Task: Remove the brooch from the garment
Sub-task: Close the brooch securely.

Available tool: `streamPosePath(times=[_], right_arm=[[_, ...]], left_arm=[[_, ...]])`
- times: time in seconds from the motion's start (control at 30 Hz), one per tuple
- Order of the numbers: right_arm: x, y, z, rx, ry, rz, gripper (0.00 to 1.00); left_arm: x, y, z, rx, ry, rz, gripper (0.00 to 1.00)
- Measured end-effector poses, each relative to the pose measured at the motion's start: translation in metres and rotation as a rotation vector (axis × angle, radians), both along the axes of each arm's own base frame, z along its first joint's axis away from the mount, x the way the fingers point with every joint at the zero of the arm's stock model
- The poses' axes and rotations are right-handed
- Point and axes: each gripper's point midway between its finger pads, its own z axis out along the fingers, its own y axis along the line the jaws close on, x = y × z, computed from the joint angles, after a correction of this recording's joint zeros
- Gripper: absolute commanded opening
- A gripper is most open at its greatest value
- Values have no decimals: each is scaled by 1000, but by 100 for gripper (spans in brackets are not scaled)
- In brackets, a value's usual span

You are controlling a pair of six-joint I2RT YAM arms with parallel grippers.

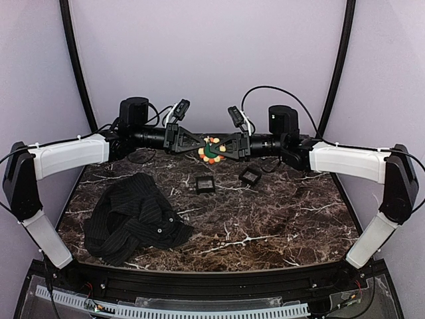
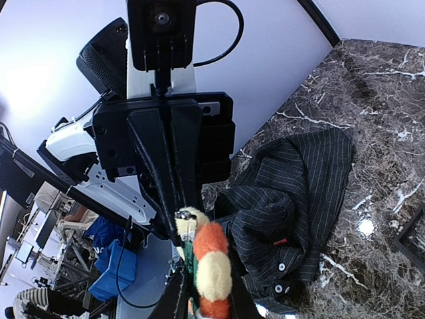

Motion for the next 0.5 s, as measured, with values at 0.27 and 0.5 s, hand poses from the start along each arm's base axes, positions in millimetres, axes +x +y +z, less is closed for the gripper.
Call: streamPosePath(times=[0.27,0.5], right_arm=[[0,1,-1,-14,6,7,16],[2,2,-4,-32,16,14,16]], left_arm=[[0,0,-2,6,7,-1,1],[0,0,-4,12,3,-1,1]])
